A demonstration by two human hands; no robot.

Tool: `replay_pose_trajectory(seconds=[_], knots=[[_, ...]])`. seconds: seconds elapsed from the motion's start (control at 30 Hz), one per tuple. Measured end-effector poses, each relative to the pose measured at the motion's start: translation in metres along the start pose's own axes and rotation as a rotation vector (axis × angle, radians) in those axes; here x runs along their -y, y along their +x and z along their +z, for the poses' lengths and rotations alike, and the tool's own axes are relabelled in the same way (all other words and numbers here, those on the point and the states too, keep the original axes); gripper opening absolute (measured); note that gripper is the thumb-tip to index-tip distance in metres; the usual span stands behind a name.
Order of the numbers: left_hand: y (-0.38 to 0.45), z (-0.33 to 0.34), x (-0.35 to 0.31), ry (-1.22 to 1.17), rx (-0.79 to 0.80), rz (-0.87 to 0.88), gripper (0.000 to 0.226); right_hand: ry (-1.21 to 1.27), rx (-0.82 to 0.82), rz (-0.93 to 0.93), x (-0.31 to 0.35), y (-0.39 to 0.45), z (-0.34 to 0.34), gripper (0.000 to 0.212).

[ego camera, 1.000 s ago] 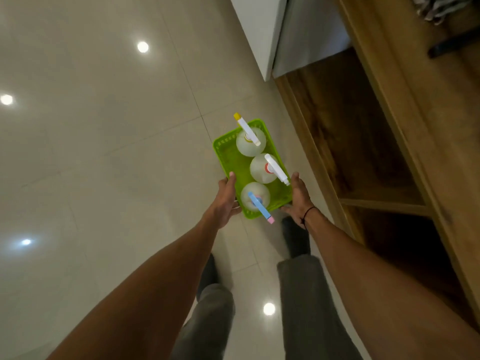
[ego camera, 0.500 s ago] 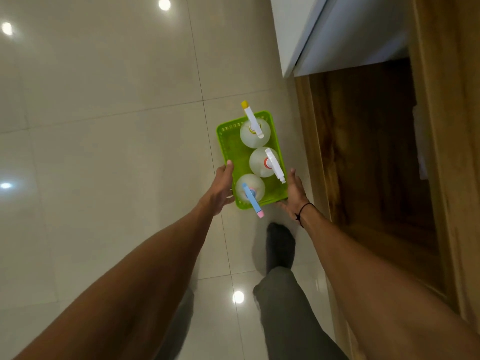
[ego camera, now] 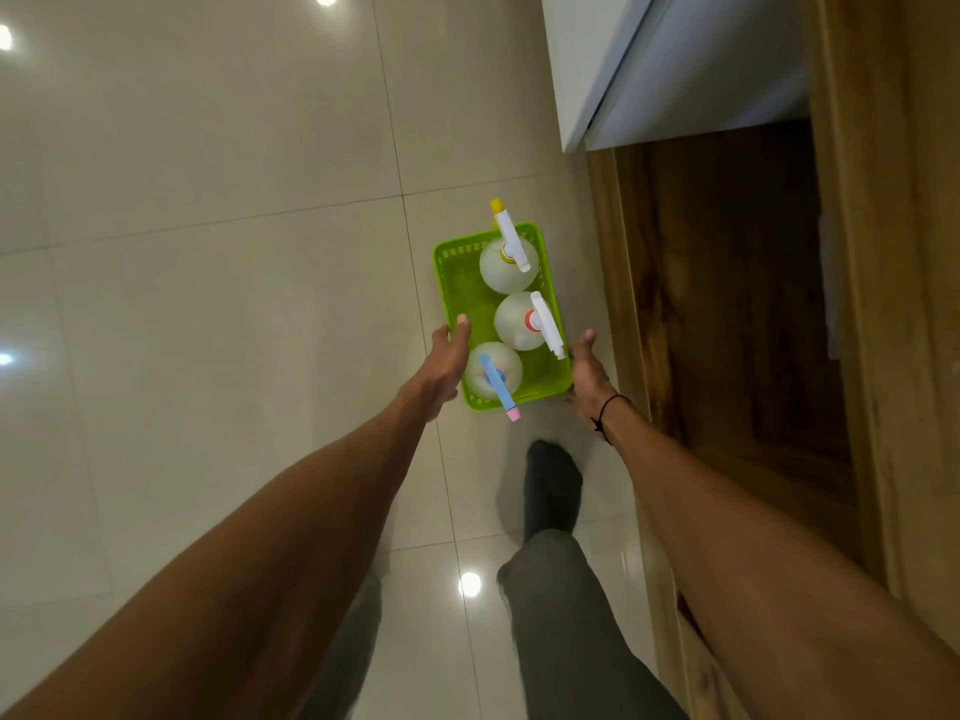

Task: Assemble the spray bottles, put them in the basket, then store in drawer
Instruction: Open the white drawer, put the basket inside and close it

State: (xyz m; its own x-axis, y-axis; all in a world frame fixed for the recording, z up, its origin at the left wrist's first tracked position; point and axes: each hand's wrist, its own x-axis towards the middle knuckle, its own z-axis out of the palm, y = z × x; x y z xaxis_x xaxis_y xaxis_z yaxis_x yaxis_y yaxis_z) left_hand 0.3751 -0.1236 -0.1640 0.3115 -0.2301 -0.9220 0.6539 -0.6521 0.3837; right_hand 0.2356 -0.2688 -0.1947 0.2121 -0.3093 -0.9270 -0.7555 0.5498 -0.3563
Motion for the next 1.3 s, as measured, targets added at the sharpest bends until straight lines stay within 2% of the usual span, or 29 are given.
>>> replay_pose_trajectory(seconds=[0.13, 0.3, 0.47, 0.77, 0.93, 1.03, 1.3], knots=[[-0.018, -0.001, -0.02, 0.069, -0.091, 0.07, 0.075, -0.121, -0.155, -0.06, 0.02, -0.023, -0.012, 0.079], [-0.051, -0.007, -0.052, 0.11, -0.197, 0.136, 0.067, -0.185, -0.17, -0.172, 0.056, -0.062, -0.017, 0.069], [-0.086, -0.008, -0.096, 0.147, -0.179, 0.185, 0.059, -0.241, -0.2, -0.286, 0.11, -0.098, -0.013, 0.065], [-0.123, 0.008, -0.175, 0.101, -0.139, 0.22, 0.057, -0.177, -0.202, -0.396, 0.215, -0.142, -0.021, 0.065], [-0.132, 0.022, -0.205, 0.088, -0.11, 0.223, 0.056, -0.208, -0.162, -0.547, 0.247, -0.145, -0.026, 0.053], [-0.133, 0.026, -0.22, 0.076, -0.093, 0.243, 0.05, -0.224, -0.129, -0.616, 0.26, -0.145, -0.02, 0.052], [-0.136, 0.025, -0.256, 0.041, -0.059, 0.292, 0.06, -0.204, -0.214, -0.605, 0.289, -0.148, -0.009, 0.05]])
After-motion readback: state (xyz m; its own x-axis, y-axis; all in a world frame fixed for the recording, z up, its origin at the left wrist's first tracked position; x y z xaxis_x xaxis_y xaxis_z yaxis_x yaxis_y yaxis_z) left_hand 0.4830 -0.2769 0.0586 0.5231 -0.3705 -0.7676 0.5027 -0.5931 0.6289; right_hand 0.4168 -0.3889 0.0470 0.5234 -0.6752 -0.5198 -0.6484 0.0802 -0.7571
